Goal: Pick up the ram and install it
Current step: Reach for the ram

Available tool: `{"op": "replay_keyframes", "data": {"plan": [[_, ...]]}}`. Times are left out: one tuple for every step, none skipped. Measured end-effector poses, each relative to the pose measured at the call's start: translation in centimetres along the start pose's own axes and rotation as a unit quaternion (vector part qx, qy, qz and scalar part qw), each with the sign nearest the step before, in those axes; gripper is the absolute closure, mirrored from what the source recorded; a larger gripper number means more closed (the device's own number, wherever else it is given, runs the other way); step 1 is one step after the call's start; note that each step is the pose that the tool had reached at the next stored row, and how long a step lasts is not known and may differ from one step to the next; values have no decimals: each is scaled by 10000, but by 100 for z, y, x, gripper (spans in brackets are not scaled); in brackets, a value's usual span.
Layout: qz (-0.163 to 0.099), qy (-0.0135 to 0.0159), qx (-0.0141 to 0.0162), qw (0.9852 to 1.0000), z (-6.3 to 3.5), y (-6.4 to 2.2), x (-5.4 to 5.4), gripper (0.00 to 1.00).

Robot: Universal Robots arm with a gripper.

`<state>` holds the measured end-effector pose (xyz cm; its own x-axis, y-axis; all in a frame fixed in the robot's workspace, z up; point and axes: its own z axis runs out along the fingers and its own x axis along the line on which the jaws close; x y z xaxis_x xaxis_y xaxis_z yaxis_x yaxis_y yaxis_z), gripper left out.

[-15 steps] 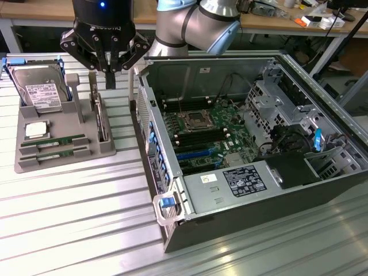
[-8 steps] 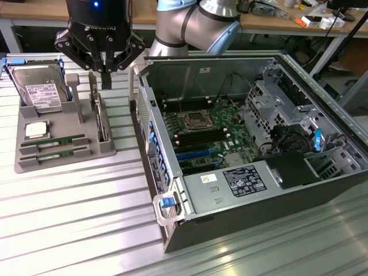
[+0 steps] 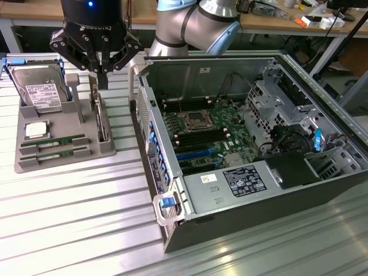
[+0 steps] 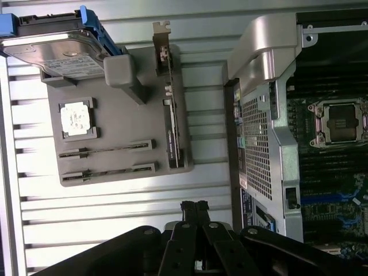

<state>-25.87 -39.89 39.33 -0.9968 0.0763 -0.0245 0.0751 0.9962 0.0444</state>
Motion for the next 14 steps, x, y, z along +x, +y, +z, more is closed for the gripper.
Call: {"op": "replay_keyframes", "data": {"plan": [[0, 0, 0, 10000, -1, 0, 5, 89], [0, 0, 0, 10000, 0, -1, 10, 89], [0, 0, 0, 10000, 0, -2, 18, 89], [0, 0, 0, 10000, -1, -2, 27, 89], [0, 1, 0, 10000, -2, -3, 36, 89], [0, 0, 0, 10000, -1, -3, 43, 89], [0, 0, 0, 10000, -2, -4, 49, 89], [0, 0, 0, 10000, -2, -5, 60, 89], [0, 0, 0, 10000, -2, -5, 69, 89], [0, 0, 0, 10000, -2, -6, 76, 89], [0, 0, 0, 10000, -2, -7, 86, 89], [0, 0, 0, 10000, -3, -7, 93, 89], [0, 0, 0, 10000, -3, -8, 99, 89], [0, 0, 0, 10000, -3, -8, 104, 89]]}}
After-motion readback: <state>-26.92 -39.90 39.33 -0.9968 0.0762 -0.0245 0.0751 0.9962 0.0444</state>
